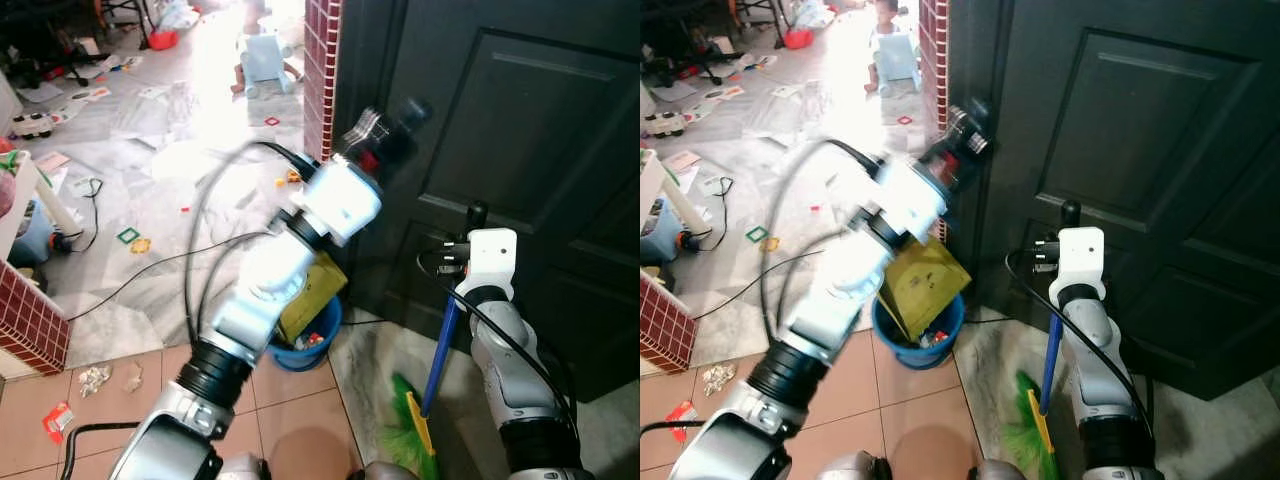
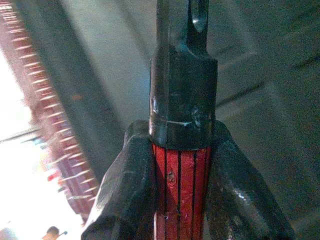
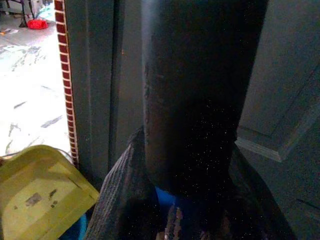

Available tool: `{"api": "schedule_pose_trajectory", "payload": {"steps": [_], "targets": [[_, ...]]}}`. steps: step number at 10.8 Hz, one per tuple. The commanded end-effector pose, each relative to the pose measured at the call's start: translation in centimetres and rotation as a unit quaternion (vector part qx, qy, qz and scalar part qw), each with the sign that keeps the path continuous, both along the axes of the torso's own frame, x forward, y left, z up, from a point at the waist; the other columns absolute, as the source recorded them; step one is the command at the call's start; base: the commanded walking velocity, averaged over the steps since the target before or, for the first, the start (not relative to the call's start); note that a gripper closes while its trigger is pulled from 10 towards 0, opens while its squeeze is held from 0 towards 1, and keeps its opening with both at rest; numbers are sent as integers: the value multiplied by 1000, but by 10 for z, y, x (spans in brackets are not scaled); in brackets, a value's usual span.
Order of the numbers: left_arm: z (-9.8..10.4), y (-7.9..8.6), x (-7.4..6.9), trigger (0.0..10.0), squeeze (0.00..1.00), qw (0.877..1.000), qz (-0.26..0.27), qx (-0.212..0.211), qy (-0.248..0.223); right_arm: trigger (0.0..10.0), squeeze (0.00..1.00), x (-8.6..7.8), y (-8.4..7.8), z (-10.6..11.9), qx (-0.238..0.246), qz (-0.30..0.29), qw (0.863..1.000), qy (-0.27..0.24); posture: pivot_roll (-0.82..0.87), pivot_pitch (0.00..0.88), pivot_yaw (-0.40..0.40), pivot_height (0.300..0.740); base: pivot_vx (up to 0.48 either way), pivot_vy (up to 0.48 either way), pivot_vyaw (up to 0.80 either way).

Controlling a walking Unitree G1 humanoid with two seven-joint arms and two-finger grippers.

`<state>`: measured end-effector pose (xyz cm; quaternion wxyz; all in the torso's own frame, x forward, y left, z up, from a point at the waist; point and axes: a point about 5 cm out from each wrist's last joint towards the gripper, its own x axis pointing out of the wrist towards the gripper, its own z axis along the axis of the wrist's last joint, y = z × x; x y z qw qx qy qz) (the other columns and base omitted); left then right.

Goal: Sweep floor

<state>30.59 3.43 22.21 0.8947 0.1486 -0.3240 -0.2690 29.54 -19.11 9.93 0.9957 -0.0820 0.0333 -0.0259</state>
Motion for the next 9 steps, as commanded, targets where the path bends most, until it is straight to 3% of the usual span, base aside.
{"api": "schedule_pose_trajectory", "payload": {"steps": [1,3,7,8,9], "targets": [[35,11,-1,10000,0,997,27,-25,-69,10000,0,4,-1,8,-4,2,1000,-18,-161,0,-11,740,0,0,0],[58,36,4,10000,0,991,82,-60,-88,10000,0,5,-2,8,-6,6,1000,-18,-155,0,-17,740,0,0,0],[78,66,9,10000,0,980,153,-75,-103,10000,0,8,0,7,-6,9,1000,-18,-140,0,-18,740,0,0,0],[77,86,12,10000,0,968,215,-46,-120,10000,0,10,1,8,-3,11,1000,-22,-133,0,-16,740,0,0,0],[73,105,15,10000,0,954,271,-45,-116,10000,0,13,0,11,3,9,1000,-30,-130,0,-13,740,0,0,0]]}}
